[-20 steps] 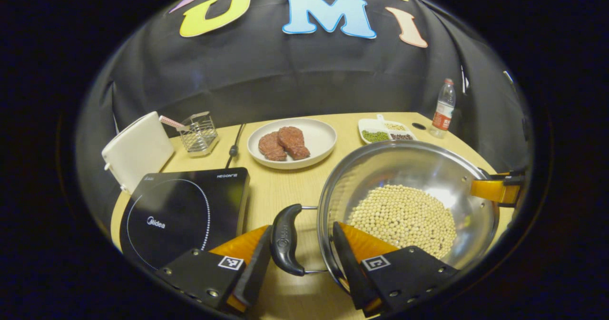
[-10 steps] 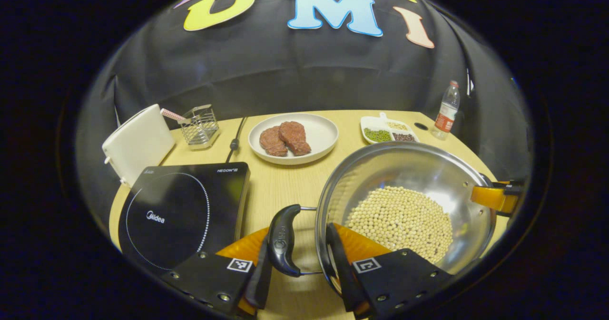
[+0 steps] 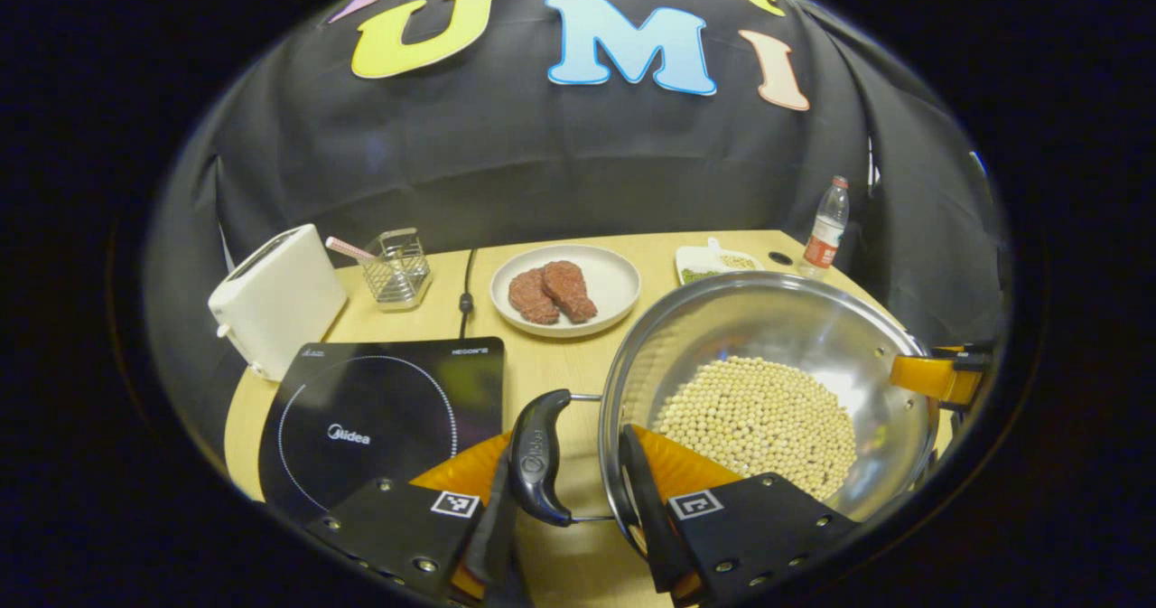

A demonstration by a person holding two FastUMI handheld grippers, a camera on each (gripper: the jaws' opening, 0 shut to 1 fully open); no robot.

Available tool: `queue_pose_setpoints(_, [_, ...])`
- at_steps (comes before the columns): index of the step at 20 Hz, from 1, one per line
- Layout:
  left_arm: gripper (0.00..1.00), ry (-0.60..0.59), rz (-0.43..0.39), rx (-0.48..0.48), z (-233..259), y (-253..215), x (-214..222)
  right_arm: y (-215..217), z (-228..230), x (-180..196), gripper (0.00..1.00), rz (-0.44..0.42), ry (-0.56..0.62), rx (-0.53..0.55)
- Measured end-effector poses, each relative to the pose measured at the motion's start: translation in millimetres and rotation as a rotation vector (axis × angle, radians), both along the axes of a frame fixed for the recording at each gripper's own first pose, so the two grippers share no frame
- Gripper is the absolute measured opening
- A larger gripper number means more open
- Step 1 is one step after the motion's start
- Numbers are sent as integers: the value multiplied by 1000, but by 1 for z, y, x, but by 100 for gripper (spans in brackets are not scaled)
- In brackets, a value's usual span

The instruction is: First push the handle of the pot to place it horizontally, then grasp the pot with both hands and set it on the induction cooktop.

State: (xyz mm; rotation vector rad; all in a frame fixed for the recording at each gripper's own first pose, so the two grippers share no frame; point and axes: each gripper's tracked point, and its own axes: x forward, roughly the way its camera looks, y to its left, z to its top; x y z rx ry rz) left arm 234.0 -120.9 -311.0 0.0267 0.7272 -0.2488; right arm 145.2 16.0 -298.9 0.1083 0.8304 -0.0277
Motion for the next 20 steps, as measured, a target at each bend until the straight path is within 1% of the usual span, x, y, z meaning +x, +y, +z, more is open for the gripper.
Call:
queue_pose_setpoints(4, [60, -22, 19, -4, 17, 31, 1, 26, 16, 1, 50, 12, -22, 7])
queue_pose_setpoints(5, [60, -20, 27, -6, 20, 40, 1, 34, 21, 2, 53, 16, -28, 9])
queue_pose_setpoints(6, [60, -20, 34, -8, 23, 49, 2, 42, 23, 4, 50, 22, -32, 13])
queue_pose_setpoints(8, [60, -31, 45, -9, 27, 67, 6, 59, 29, 6, 50, 34, -43, 21])
queue_pose_setpoints(9, [58, -33, 51, -9, 28, 76, 5, 68, 31, 7, 50, 40, -47, 25])
queue_pose_setpoints(10, [61, -36, 57, -8, 30, 86, 7, 76, 32, 8, 50, 45, -48, 29])
queue_pose_setpoints(15, [60, -42, 93, -4, 30, 133, 11, 120, 38, 13, 50, 70, -55, 55])
queue_pose_setpoints(16, [60, -43, 102, -4, 30, 143, 12, 130, 38, 15, 53, 74, -59, 64])
queue_pose_setpoints(17, [61, -44, 109, -7, 29, 152, 14, 137, 39, 17, 53, 76, -63, 70])
queue_pose_setpoints(18, [60, -43, 112, -5, 28, 160, 16, 145, 38, 18, 50, 78, -61, 73])
queue_pose_setpoints(19, [60, -41, 112, -2, 25, 169, 17, 153, 37, 19, 53, 80, -60, 74])
queue_pose_setpoints(20, [60, -40, 113, 0, 24, 177, 19, 161, 36, 19, 53, 82, -57, 74])
